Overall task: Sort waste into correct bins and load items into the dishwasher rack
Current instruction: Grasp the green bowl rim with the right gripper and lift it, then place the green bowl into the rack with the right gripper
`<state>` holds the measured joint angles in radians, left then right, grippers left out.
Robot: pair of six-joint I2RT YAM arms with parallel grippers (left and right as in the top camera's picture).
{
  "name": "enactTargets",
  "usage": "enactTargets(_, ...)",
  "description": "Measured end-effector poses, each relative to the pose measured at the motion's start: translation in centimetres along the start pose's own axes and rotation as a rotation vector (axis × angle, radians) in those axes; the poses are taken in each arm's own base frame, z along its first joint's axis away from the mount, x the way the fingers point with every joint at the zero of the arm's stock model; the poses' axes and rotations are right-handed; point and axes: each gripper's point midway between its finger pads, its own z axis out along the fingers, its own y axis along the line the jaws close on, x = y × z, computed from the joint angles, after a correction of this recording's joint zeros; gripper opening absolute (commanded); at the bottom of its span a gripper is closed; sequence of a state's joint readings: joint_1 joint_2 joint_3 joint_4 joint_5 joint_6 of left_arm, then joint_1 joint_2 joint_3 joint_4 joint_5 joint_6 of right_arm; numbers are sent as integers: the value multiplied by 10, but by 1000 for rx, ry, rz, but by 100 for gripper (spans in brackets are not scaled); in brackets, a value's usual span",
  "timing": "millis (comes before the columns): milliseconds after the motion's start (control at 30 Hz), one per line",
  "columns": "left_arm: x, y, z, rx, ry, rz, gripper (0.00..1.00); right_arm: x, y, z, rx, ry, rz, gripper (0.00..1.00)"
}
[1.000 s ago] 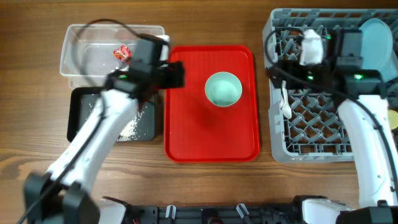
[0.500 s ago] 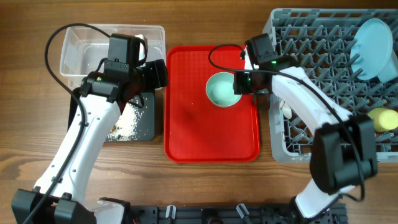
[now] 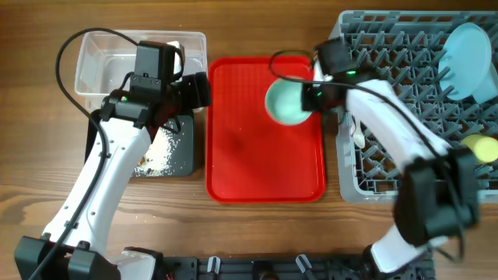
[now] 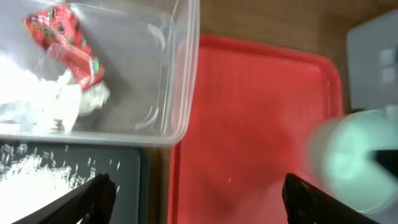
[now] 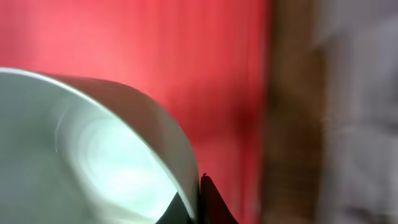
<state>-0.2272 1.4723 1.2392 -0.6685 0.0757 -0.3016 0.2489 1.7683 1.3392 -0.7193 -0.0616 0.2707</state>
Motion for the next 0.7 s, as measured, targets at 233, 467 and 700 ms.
enactTargets(233, -21, -8, -1, 34, -87, 7, 88, -115, -98, -236, 343, -768, 27, 4)
enactTargets(467, -22, -9, -1, 35, -90, 7, 89, -131, -207, -259, 1035, -656, -108, 4)
enactTargets(700, -21, -8, -1, 34, -87, 7, 88, -128, -253, -171, 1328, -260, -267, 4)
